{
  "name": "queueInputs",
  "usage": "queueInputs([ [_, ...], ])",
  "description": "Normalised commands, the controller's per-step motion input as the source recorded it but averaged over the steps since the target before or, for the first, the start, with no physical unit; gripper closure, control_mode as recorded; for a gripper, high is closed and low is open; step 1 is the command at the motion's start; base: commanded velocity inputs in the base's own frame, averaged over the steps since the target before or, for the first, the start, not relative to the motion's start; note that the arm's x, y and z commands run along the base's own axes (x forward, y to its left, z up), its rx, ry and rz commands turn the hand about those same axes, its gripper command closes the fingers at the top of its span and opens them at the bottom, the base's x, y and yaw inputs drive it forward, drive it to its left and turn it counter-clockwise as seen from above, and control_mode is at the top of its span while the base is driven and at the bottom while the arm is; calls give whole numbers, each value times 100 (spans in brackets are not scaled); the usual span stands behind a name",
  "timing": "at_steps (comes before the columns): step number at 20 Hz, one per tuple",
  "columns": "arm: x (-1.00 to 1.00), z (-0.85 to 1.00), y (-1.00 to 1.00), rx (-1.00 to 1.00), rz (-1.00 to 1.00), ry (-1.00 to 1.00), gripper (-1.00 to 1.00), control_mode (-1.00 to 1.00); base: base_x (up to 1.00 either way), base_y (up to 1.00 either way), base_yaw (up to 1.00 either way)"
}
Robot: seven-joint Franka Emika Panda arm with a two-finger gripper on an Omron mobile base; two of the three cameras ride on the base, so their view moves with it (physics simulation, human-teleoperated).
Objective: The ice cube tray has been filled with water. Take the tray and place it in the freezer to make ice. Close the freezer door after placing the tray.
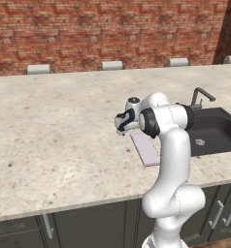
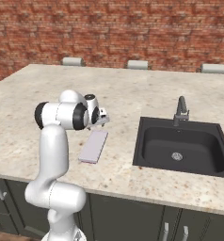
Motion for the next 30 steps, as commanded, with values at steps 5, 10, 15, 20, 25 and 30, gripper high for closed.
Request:
queueInputs([
  [5, 7, -30, 11, -4, 5, 0, -100, -100, 0, 0, 0],
  [10, -8, -54, 5, -8, 5, 0, -100, -100, 0, 0, 0],
  [15, -66, -65, -1, -5, 0, 0, -100, -100, 0, 0, 0],
  [20, -86, -58, -22, 0, 0, 0, -100, -100, 0, 0, 0],
  [25, -80, -43, -55, 4, 0, 0, -100, -100, 0, 0, 0],
  [30, -68, -39, -62, 5, 0, 0, -100, -100, 0, 0, 0],
])
